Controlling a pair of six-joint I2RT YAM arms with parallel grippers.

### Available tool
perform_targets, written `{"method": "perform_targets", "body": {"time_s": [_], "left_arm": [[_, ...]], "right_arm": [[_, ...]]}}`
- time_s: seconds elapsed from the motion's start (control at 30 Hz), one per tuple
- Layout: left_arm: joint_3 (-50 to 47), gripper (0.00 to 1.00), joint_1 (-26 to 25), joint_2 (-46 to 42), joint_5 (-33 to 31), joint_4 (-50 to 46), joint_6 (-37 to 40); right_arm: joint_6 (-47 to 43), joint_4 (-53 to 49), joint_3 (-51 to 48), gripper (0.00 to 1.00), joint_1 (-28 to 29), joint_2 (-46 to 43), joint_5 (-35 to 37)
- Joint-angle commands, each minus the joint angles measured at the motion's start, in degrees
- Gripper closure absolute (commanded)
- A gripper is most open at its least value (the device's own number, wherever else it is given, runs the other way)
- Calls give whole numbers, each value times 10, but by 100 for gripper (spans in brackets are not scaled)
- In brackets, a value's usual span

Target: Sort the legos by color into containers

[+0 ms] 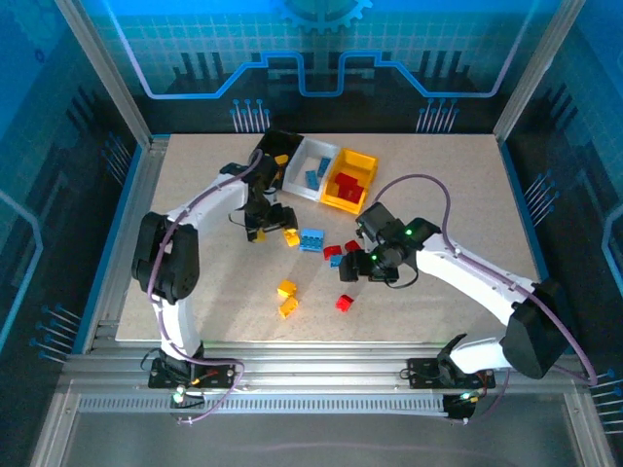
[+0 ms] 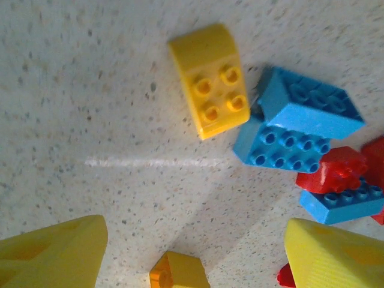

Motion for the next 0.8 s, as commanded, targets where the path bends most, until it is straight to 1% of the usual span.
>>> {"method": "perform_targets", "body": {"time_s": [0.0, 0.13, 0.27, 0.37, 0.53, 0.77], "left_arm": [[22, 22, -18, 25, -23, -19, -61], [95, 19, -24, 87, -33, -65, -82], [173, 16, -24, 156, -44, -118, -82], [203, 16, -23, 191, -53, -136, -96], [209, 18, -22, 211, -51, -120, -138], [219, 23, -19, 234, -38, -110, -176]], "right_arm": [[4, 2, -16, 27, 4, -27, -6], [1, 0, -22, 27, 3, -39, -3], [-2, -2, -30, 27, 0, -51, 0], [-5, -2, -34, 27, -5, -57, -1], [-12, -5, -40, 27, -11, -66, -1], [-19, -10, -49, 27, -23, -77, -2]]}}
